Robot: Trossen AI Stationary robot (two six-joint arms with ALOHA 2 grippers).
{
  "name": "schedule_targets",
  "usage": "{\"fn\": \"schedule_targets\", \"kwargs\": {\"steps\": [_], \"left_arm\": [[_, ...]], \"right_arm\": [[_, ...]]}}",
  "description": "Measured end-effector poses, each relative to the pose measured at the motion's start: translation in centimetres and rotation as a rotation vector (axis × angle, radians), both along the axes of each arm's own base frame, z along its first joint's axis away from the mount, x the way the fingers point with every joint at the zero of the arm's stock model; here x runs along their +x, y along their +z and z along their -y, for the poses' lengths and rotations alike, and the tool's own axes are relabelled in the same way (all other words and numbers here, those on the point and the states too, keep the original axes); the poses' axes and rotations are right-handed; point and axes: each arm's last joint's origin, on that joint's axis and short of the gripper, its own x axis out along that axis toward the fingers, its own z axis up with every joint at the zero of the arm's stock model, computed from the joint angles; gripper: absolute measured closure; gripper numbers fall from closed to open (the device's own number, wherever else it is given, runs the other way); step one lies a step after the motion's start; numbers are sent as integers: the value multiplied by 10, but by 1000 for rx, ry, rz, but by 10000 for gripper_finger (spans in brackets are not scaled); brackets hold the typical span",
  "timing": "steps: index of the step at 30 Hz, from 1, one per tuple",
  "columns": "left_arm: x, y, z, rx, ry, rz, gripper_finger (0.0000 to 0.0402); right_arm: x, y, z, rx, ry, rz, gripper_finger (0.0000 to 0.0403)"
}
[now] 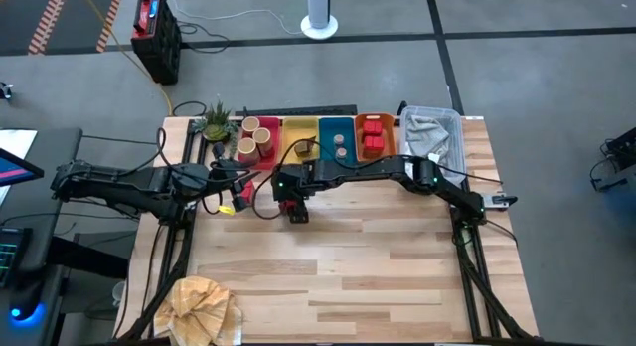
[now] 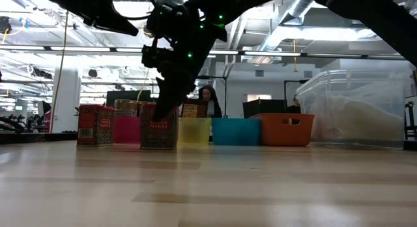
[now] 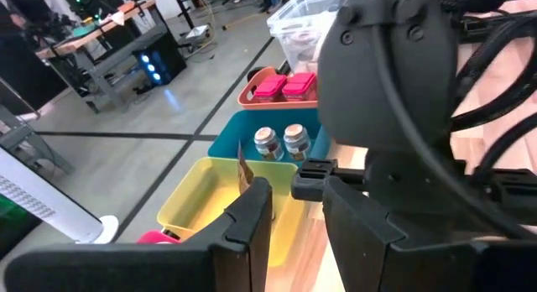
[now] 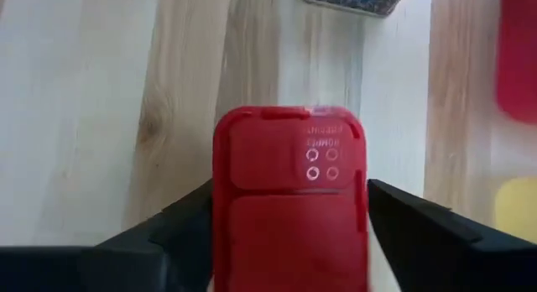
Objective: Sort spices by type
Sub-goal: Put the red spice can into the orange bin
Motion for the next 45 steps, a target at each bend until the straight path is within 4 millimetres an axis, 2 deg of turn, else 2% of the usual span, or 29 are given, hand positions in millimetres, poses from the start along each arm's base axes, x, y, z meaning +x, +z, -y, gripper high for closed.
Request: {"fn": "schedule_targets", "kwargs": {"steps": [6, 10, 13, 17, 21, 28, 32, 37, 45], "left_arm": [[0, 0, 0, 2, 0, -1, 301], [0, 0, 0, 0, 0, 0, 301], [0, 0, 0, -5, 1, 3, 301], [0, 0, 0, -5, 1, 3, 301], [0, 0, 0, 5, -1, 1, 301], [1, 3, 0, 28, -8, 16, 301], [1, 3, 0, 48, -13, 5, 301], [1, 3, 0, 50, -13, 4, 301], [1, 2, 0, 31, -8, 7, 301]], "right_arm": [[-2, 0, -1, -4, 25, -25, 166], [-8, -1, -1, -10, 43, -82, 167], [-17, 5, -2, -21, 36, -142, 167], [-40, 26, 0, -84, 13, -273, 167], [-66, 59, 7, -99, -60, -346, 167], [-111, 111, 26, -209, -223, -410, 167], [-139, 130, 42, -211, -280, -410, 167], [-173, 127, 63, -213, -324, -392, 167], [-204, 86, 85, -240, -332, -418, 167]]}}
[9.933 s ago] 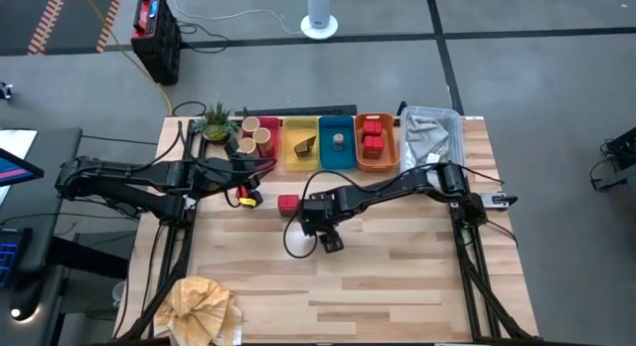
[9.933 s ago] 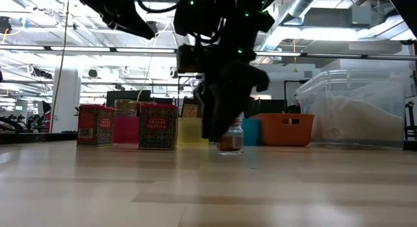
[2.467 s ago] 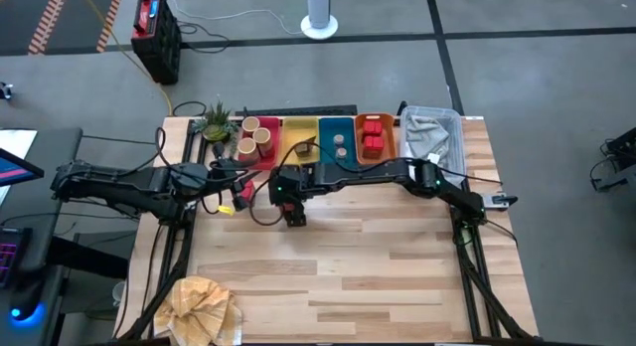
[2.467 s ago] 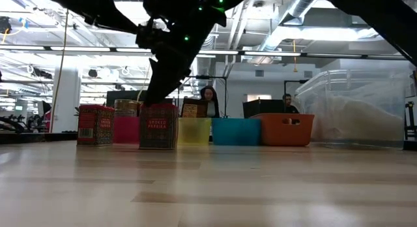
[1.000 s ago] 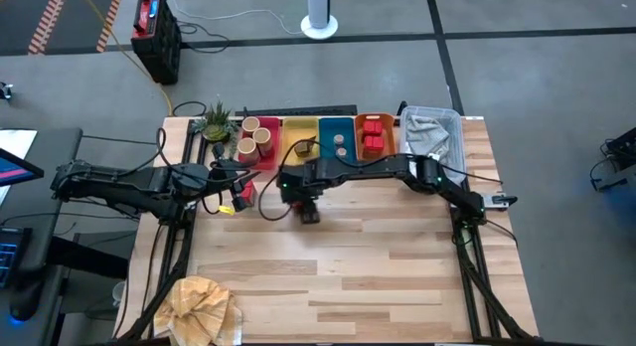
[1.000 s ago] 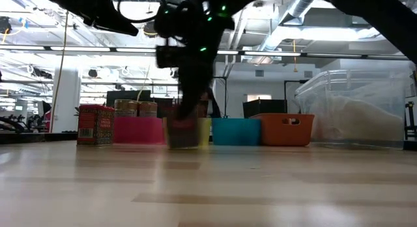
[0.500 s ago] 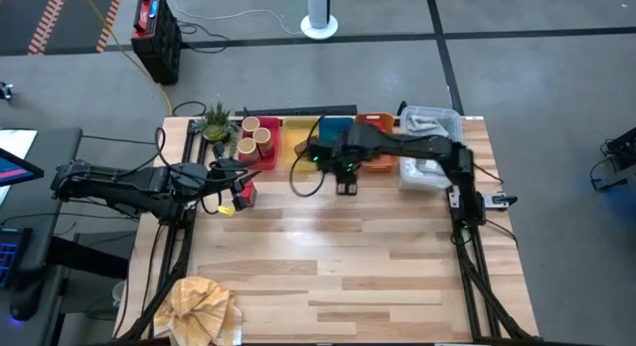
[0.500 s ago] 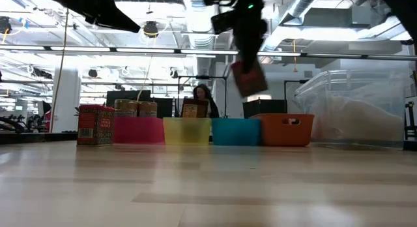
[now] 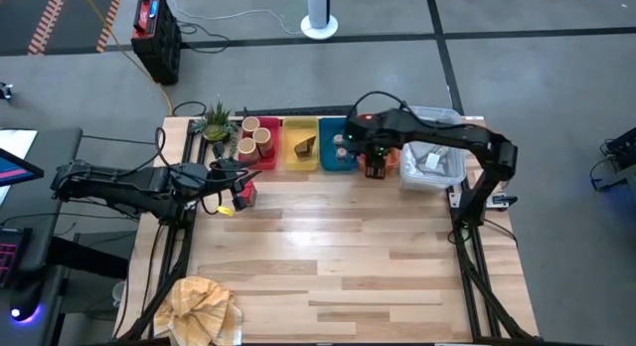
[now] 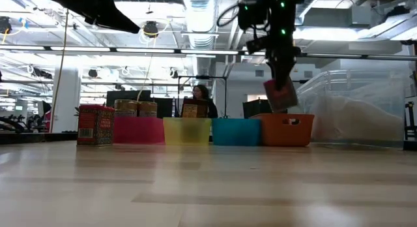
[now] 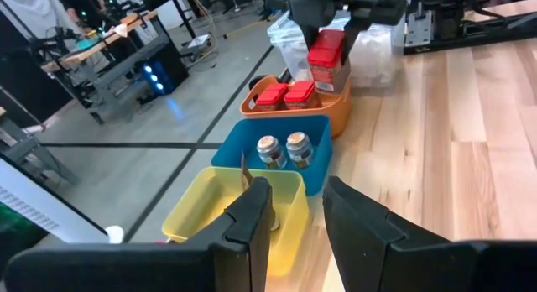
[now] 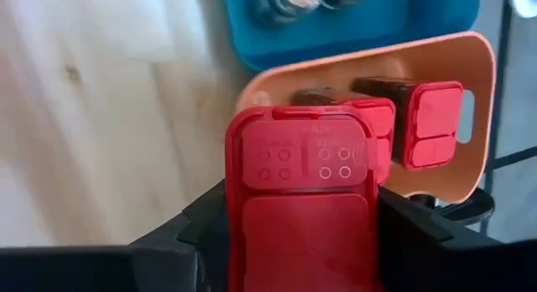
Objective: Sort spices by type
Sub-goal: Put the red spice can into the orange bin
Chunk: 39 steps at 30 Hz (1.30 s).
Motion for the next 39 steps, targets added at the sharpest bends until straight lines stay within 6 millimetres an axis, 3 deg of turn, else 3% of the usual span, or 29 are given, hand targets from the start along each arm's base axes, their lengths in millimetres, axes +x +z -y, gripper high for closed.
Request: {"fn": "schedule_targets", "kwargs": {"steps": [6, 20, 30, 34, 39], "left_arm": [[0, -1, 0, -12, 3, -8, 301], [-2, -7, 0, -63, 20, -40, 301], [-2, -6, 0, -71, 25, -15, 300], [-1, -3, 0, -73, 25, 8, 285], [0, -3, 0, -89, 30, 26, 235]], "right_arm": [[-4, -17, 12, -8, 3, -18, 167], [-7, -41, 15, 33, 56, -16, 158], [-11, -53, 23, 40, 2, 17, 129], [-11, -53, 23, 40, -2, 19, 112], [-10, -47, 24, 37, 1, 24, 86]]}}
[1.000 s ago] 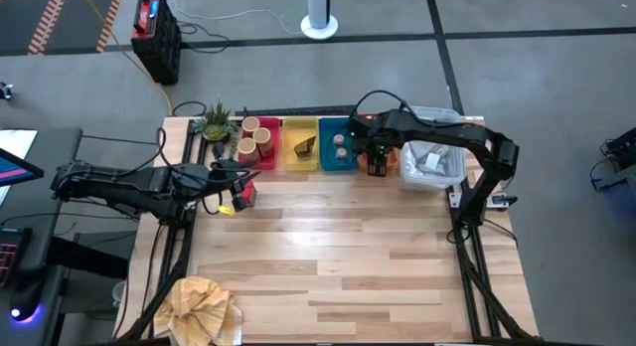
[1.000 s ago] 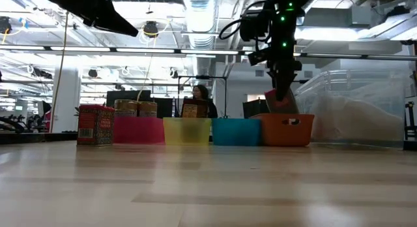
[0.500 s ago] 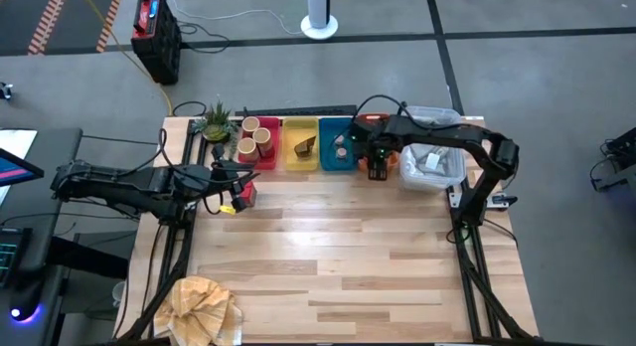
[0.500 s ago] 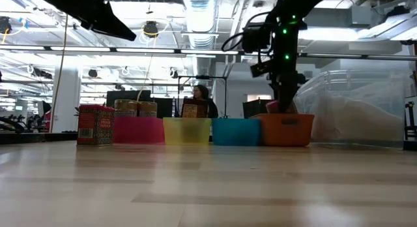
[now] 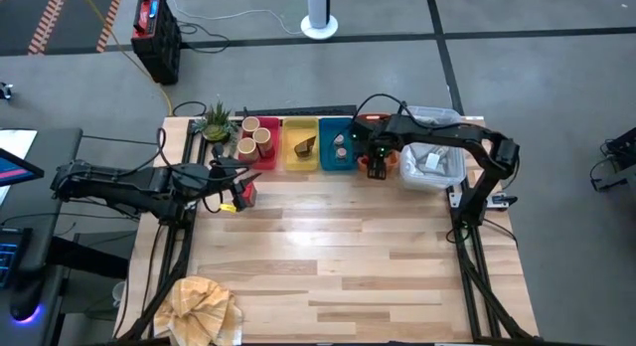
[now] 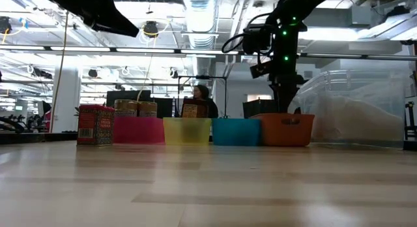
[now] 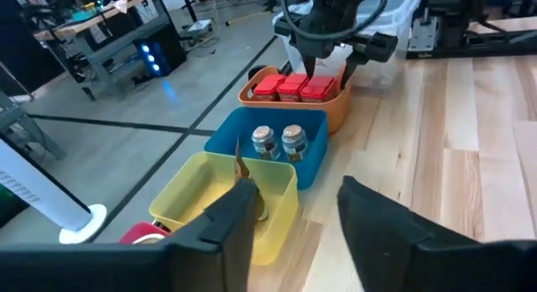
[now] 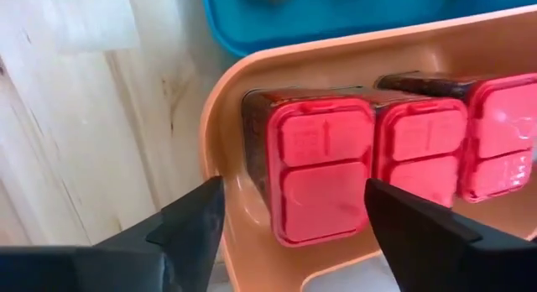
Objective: Sort spices by type
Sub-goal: Put the red spice can into the orange bin
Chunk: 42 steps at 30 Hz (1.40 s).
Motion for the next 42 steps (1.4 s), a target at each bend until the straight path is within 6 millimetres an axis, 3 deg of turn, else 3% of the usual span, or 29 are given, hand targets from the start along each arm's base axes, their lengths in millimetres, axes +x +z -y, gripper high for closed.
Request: {"fn": "schedule_targets", "kwargs": {"steps": [3, 8, 14, 20, 24, 33, 42], "left_arm": [[2, -4, -1, -18, 51, -18, 204], [6, -12, 1, -165, 53, -209, 183], [12, -10, 3, -364, 165, -405, 182], [22, -27, 2, -494, 331, -501, 178], [27, -38, -2, -512, 414, -568, 168], [34, -45, -18, -627, 429, -604, 151], [16, -46, -34, -620, 481, -753, 149]], "right_arm": [[0, 18, 0, -21, -2, 44, 76], [-4, 56, -12, -104, -17, 261, 78], [-19, 88, -40, -242, 7, 598, 85], [-33, 106, -71, -298, 49, 859, 85], [-35, 105, -91, -268, 90, 944, 85], [-29, 88, -125, -204, 158, 960, 85], [-30, 87, -130, -274, 166, 925, 85]]}}
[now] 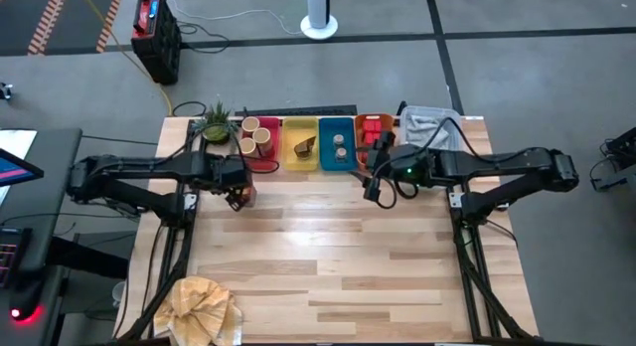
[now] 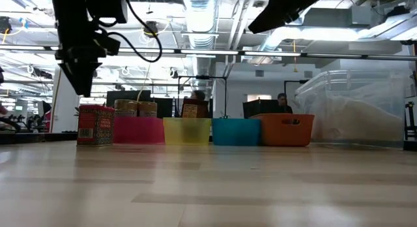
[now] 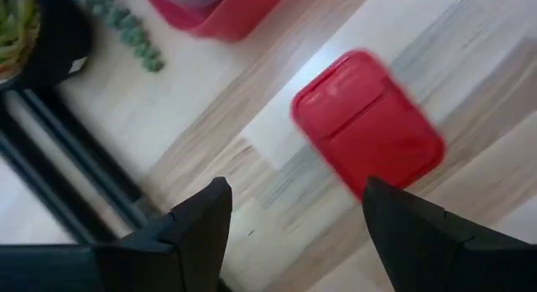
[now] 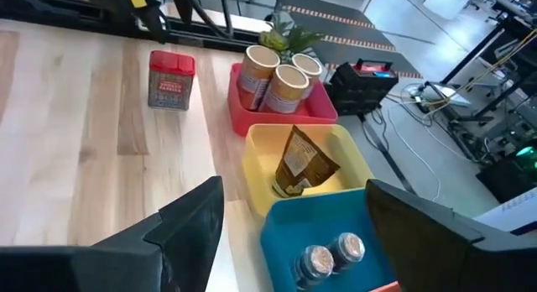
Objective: Sort spices by type
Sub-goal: Put the red spice can into the orange bin
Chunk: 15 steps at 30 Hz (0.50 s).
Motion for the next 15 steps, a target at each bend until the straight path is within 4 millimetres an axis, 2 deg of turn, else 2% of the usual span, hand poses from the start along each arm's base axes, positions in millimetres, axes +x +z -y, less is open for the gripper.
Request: {"fn": "schedule_targets", "kwargs": {"steps": [5, 11, 15], "left_arm": [[-3, -5, -5, -10, -18, -95, 156], [-1, -36, -11, -17, -11, -207, 157], [6, -45, -13, -1, -24, -159, 157]], "right_arm": [[0, 0, 3, -1, -12, -2, 85], [0, 0, 3, 2, -6, -2, 85], [0, 0, 3, 3, -4, -2, 85]]}}
